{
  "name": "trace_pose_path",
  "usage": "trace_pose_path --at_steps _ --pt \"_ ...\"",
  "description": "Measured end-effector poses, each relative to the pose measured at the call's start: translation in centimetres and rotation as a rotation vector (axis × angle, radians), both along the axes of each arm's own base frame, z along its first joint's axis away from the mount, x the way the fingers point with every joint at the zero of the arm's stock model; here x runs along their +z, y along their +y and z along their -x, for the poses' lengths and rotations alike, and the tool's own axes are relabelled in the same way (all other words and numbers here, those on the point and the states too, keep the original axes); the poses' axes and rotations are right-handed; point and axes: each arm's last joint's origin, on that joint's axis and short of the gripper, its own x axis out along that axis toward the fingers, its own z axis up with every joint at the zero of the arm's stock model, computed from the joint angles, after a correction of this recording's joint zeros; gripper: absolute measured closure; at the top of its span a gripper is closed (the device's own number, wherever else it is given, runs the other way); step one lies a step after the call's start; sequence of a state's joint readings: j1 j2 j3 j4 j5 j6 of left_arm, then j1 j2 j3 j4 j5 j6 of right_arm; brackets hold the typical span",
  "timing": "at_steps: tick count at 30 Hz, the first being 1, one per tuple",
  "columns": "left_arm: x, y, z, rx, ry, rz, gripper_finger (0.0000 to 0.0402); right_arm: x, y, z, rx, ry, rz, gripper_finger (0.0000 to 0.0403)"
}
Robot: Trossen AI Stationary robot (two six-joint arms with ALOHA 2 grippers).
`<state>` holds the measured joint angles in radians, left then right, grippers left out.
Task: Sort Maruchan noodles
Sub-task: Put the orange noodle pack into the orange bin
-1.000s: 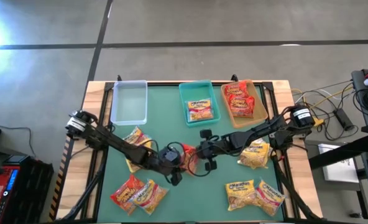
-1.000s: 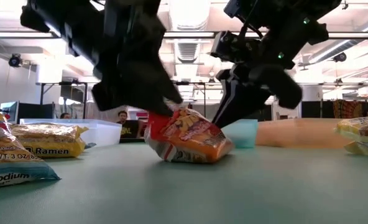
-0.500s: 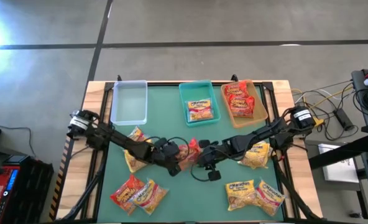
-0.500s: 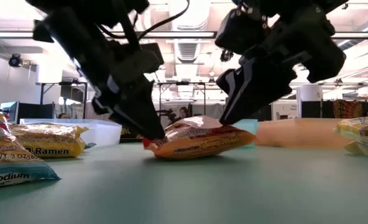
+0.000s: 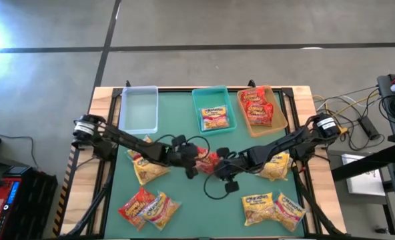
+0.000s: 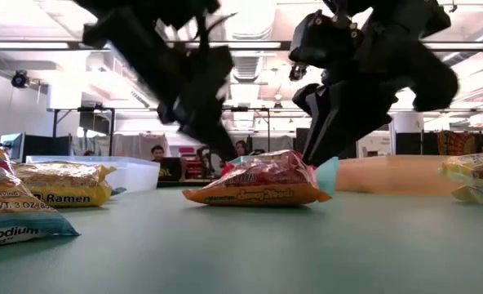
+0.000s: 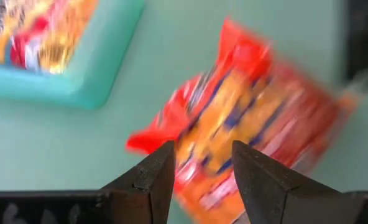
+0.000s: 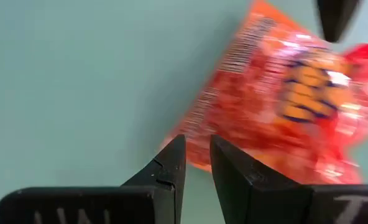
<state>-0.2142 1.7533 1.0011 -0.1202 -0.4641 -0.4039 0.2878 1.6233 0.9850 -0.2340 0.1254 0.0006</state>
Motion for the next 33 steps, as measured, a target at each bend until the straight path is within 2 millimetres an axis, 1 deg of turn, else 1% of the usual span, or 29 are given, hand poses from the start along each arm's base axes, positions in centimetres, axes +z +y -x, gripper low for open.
trace_pose_path --at_steps 4,7,12,15,18,20,24,27,33 --pt "1.8 -1.1 -0.9 0.032 -0.085 0.097 0.026 0.8 -0.5 0.2 -0.073 0.016 0.119 0.0339" --pt "2.2 -2.4 -1.3 0.05 -0.129 0.164 0.026 1.1 -1.5 0.7 -0.124 0.043 0.18 0.0339" --pt "0.7 -3.9 -1.2 0.168 -0.169 0.199 0.026 0.0 -4.9 1.1 -0.227 0.123 0.165 0.0339" --pt "-0.5 -4.3 -1.6 0.214 -0.175 0.233 0.026 -0.4 -6.7 1.1 -0.269 0.148 0.077 0.0339" --pt "-2.2 -4.4 -1.9 0.26 -0.158 0.26 0.026 -0.5 -7.8 1.0 -0.282 0.162 -0.027 0.0336" --pt "-3.2 -4.4 -2.0 0.281 -0.144 0.264 0.026 -0.5 -8.0 1.0 -0.277 0.166 -0.051 0.0329" --pt "-4.1 -4.4 -2.1 0.305 -0.145 0.263 0.026 -0.1 -7.9 1.0 -0.266 0.158 -0.054 0.0305" --pt "-4.3 -4.4 -2.1 0.3 -0.126 0.248 0.026 0.1 -8.0 1.0 -0.28 0.153 -0.063 0.028" --pt "-4.9 -4.4 -1.7 0.239 -0.04 0.164 0.026 0.9 -8.3 0.8 -0.285 0.125 -0.037 0.0222"
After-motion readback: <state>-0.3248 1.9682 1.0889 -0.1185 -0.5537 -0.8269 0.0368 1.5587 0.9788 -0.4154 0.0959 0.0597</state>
